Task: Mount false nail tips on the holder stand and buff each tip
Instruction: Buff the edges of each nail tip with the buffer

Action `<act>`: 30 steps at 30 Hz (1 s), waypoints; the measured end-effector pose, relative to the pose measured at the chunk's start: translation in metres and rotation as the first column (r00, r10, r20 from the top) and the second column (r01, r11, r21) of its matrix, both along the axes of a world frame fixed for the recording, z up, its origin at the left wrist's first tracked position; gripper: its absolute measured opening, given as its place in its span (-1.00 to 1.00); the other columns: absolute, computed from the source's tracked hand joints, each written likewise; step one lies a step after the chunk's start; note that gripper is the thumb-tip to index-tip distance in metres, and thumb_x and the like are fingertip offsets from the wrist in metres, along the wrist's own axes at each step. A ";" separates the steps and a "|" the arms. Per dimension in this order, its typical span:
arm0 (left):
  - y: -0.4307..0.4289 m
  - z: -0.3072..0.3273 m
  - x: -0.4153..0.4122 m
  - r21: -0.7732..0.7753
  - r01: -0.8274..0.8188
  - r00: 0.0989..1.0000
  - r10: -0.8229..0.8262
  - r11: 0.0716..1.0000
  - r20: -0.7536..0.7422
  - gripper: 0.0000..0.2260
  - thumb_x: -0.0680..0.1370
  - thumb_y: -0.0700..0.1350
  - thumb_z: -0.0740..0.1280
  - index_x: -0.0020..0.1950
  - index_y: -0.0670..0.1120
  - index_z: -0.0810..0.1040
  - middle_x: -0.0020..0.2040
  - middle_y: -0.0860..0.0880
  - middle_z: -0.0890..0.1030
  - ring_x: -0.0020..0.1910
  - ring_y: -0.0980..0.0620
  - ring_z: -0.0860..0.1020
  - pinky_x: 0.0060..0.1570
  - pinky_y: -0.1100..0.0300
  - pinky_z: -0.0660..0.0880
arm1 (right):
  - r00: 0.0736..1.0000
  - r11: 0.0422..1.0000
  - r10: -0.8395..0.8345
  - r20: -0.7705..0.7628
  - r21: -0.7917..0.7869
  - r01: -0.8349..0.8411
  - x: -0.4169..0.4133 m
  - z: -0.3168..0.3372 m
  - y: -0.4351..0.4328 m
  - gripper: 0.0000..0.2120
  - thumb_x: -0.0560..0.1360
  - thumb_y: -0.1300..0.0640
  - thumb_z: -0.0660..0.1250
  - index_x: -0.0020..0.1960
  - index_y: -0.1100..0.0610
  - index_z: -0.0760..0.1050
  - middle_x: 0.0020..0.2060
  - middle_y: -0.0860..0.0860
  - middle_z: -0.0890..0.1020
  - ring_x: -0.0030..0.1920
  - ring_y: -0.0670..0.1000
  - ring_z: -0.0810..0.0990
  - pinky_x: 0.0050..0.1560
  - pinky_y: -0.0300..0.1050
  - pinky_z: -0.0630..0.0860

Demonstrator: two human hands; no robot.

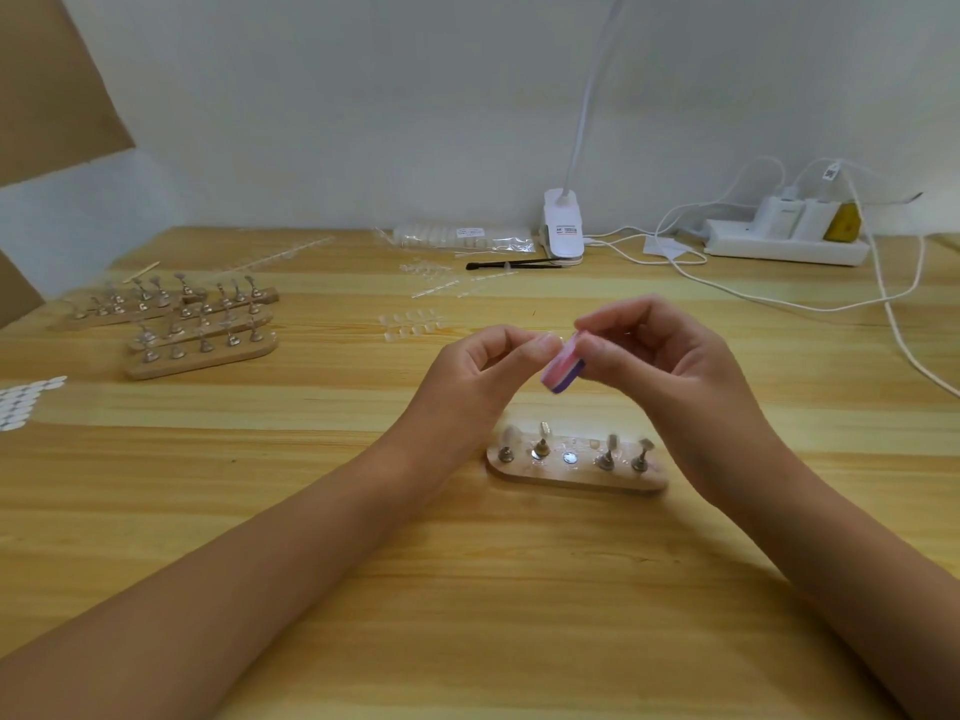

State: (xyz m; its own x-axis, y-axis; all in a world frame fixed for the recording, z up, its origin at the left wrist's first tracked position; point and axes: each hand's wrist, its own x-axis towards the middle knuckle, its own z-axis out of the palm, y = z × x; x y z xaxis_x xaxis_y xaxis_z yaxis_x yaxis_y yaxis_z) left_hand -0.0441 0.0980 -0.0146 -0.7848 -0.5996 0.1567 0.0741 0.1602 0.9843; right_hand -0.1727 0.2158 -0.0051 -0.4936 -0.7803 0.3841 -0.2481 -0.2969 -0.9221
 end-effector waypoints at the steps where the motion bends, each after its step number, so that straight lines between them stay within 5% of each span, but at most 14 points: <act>1: 0.000 0.000 0.000 -0.003 0.000 1.000 0.000 1.000 -0.002 -0.84 0.52 0.12 0.38 -0.12 0.07 0.66 -0.08 0.15 0.68 -0.03 0.29 0.58 0.12 0.25 0.40 | 1.000 1.000 0.006 -0.018 -0.001 -0.006 0.001 0.000 0.000 -0.80 0.39 0.09 0.45 -0.01 0.09 0.59 -0.10 0.05 0.70 0.00 0.08 0.68 0.15 0.03 0.60; 5: -0.001 0.000 0.000 0.000 -0.024 1.000 0.024 1.000 0.003 -0.84 0.47 0.16 0.37 -0.13 0.11 0.67 0.02 0.07 0.69 0.03 0.27 0.57 0.21 0.21 0.41 | 0.997 0.995 -0.074 -0.023 -0.067 0.072 -0.002 0.001 0.000 -0.79 0.41 0.08 0.44 0.02 0.10 0.58 -0.11 0.02 0.69 0.00 0.04 0.67 0.16 0.04 0.59; 12: -0.001 0.000 0.000 -0.007 -0.029 1.000 0.029 1.000 0.009 -0.83 0.48 0.15 0.35 -0.19 0.11 0.65 -0.08 0.13 0.66 -0.01 0.21 0.56 0.25 0.13 0.43 | 0.999 0.997 -0.025 -0.032 -0.071 0.022 -0.003 -0.002 0.000 -0.80 0.41 0.06 0.47 -0.01 0.08 0.57 -0.11 0.02 0.68 -0.01 0.06 0.67 0.15 0.07 0.59; 17: 0.000 0.000 -0.001 0.003 -0.012 1.000 0.012 1.000 -0.007 -0.84 0.48 0.13 0.36 -0.19 0.09 0.64 -0.11 0.13 0.67 -0.03 0.22 0.59 0.16 0.22 0.42 | 0.997 0.998 0.064 -0.047 -0.023 -0.065 -0.001 -0.002 0.000 -0.80 0.39 0.05 0.48 -0.03 0.08 0.58 -0.12 0.05 0.68 -0.03 0.06 0.67 0.09 -0.03 0.62; 30: -0.001 0.000 -0.001 -0.004 -0.035 0.999 0.035 0.999 -0.001 -0.78 0.47 0.16 0.34 -0.11 0.04 0.64 -0.03 0.09 0.68 0.07 0.19 0.58 0.10 0.25 0.36 | 1.000 0.999 -0.012 -0.022 -0.053 0.011 0.001 0.000 -0.002 -0.79 0.40 0.08 0.44 -0.01 0.14 0.56 -0.14 0.03 0.69 -0.06 0.02 0.68 0.03 -0.13 0.61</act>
State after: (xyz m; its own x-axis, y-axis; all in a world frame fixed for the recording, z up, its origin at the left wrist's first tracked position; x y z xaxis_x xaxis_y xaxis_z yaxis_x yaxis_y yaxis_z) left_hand -0.0447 0.0972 -0.0143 -0.7629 -0.6264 0.1600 0.0696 0.1665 0.9836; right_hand -0.1719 0.2137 -0.0055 -0.4933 -0.7532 0.4352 -0.2718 -0.3419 -0.8996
